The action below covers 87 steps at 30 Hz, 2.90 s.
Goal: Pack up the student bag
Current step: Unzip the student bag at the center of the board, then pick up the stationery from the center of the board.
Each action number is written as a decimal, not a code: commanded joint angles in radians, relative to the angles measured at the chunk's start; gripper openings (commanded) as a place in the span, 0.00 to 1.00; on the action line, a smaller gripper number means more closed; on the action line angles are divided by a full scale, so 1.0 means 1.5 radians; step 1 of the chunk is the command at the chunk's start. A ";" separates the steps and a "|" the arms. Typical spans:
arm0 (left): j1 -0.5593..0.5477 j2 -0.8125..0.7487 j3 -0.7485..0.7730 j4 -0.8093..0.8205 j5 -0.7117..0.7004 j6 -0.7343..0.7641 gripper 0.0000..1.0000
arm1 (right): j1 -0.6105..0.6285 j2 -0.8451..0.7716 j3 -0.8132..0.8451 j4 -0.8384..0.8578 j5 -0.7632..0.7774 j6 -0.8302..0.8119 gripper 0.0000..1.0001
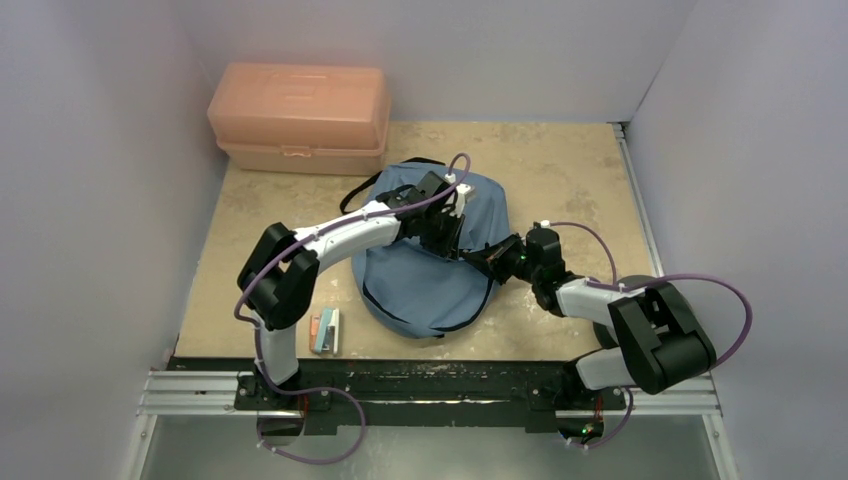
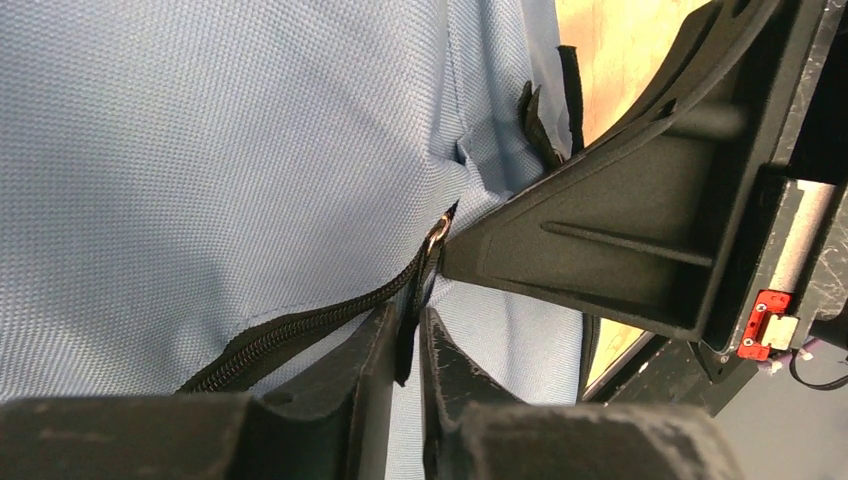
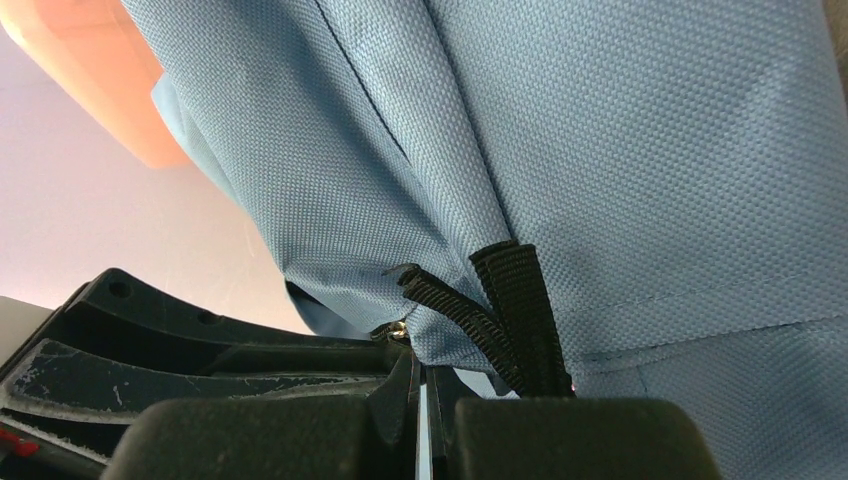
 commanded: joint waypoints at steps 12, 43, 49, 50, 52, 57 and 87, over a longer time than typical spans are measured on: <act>0.041 -0.095 -0.065 -0.041 -0.112 -0.003 0.00 | -0.008 0.029 0.000 -0.020 0.025 -0.042 0.00; 0.166 -0.215 -0.141 -0.145 -0.291 -0.110 0.01 | -0.013 -0.059 0.049 -0.104 0.088 -0.273 0.00; 0.169 -0.340 -0.199 -0.132 -0.251 -0.101 0.46 | 0.050 -0.178 0.121 -0.229 0.116 -0.529 0.56; 0.172 -0.367 -0.205 -0.143 -0.252 -0.100 0.51 | 0.081 -0.194 0.136 -0.251 0.133 -0.564 0.63; 0.175 -0.423 -0.216 -0.167 -0.268 -0.103 0.58 | 0.154 -0.211 0.171 -0.284 0.182 -0.628 0.72; 0.181 -0.581 -0.253 -0.270 -0.377 -0.184 0.61 | 0.346 -0.130 0.281 -0.307 0.226 -0.677 0.77; 0.181 -1.054 -0.259 -0.408 -0.483 -0.244 0.59 | 0.598 0.442 0.736 -0.567 0.249 -0.358 0.54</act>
